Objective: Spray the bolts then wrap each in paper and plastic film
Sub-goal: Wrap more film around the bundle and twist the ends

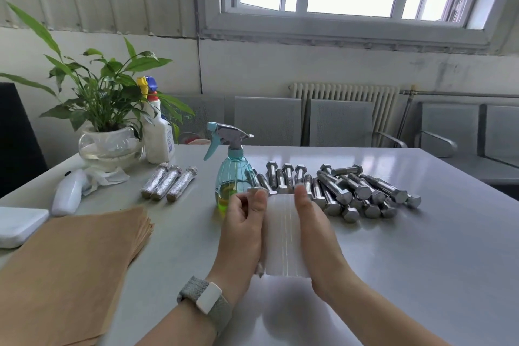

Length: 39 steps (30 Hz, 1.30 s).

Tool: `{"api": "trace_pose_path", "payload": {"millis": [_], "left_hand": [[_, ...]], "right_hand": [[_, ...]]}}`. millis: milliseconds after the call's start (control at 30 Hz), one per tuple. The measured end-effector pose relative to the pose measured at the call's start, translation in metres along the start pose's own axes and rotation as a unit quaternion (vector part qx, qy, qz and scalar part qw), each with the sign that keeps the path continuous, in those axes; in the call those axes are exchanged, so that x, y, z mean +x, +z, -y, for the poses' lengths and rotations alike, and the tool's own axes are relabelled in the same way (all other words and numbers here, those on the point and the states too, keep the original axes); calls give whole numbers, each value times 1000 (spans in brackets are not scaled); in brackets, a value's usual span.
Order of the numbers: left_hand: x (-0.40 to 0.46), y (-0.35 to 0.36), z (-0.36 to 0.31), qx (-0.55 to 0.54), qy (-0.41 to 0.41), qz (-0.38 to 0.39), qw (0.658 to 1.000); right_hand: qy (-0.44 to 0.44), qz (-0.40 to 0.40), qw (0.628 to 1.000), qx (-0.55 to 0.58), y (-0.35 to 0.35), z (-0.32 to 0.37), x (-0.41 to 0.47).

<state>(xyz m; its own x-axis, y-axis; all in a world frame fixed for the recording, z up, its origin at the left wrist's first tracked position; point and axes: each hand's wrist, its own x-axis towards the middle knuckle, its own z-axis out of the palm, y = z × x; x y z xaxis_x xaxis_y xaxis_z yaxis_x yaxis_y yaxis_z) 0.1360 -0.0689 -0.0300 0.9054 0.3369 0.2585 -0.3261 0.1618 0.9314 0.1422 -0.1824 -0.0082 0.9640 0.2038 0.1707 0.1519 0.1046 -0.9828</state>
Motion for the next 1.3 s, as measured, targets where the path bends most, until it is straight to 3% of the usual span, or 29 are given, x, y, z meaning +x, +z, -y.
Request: {"api": "trace_pose_path", "payload": {"millis": [133,267,433,533,667,767,900,1033,1167,1300], "left_hand": [[-7,3,-4,-118,-59,32,991],[-13,8,-7,-166,-123,57,977],[-1,0,0,-65,-73,55,994],[4,-4,0,-48,-62,54,996],[6,-12,-2,14,-39,53,998],[6,-15,-7,51,-4,29,998],[2,-8,-11,27,-2,9,1000],[-6,-2,-10,-107,-89,11,990],[-8,0,-8,-203,-147,30,967],[-2,2,0,-211,-151,17,966]], "right_hand": [[-1,-63,997,-44,4,-4,-5],[-15,-111,986,-123,-1,-8,-3],[115,-23,991,59,-5,-6,-1],[128,67,987,77,-10,-2,0],[128,74,988,50,-10,-6,0],[84,15,996,4,-7,-5,0],[22,-17,1000,-14,-2,-7,-2],[-17,-38,997,-58,2,-11,-4],[11,-76,988,-133,-1,-12,0],[11,-84,983,-162,-5,-14,2]]}}
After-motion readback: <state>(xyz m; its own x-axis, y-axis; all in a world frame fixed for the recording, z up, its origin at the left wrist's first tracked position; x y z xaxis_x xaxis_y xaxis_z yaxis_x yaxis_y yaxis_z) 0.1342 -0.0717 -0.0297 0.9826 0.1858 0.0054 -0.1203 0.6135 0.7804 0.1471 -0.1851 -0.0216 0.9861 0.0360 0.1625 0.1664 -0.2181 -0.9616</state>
